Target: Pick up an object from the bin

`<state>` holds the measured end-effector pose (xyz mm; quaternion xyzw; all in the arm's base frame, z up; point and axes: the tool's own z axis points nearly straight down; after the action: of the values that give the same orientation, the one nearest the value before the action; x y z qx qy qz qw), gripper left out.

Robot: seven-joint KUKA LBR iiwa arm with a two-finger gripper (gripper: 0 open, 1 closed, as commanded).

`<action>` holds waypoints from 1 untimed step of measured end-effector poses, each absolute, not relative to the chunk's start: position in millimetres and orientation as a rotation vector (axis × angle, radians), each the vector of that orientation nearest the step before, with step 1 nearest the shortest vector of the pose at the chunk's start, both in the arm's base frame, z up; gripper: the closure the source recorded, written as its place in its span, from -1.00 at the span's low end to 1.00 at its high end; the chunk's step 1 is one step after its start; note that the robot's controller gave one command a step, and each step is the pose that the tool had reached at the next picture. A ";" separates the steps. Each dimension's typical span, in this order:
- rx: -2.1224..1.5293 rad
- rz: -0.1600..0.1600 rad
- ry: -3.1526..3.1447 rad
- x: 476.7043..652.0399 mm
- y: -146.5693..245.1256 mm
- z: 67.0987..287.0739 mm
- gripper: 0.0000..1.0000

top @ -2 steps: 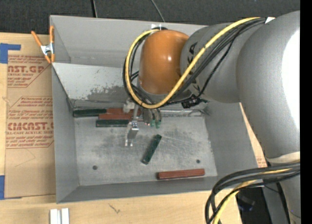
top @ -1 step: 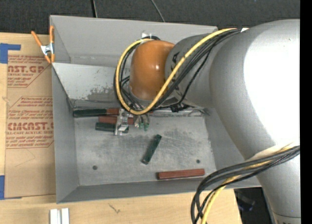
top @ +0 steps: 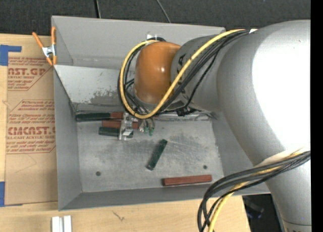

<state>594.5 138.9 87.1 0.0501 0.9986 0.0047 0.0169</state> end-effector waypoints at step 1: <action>0.111 0.001 3.136 587.6 142.1 93.4 1.00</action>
Offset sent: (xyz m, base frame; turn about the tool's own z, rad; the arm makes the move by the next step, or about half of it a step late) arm -0.0184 0.0504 0.0195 -0.0198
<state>587.6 142.1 93.4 0.0353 0.9994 0.0004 0.0020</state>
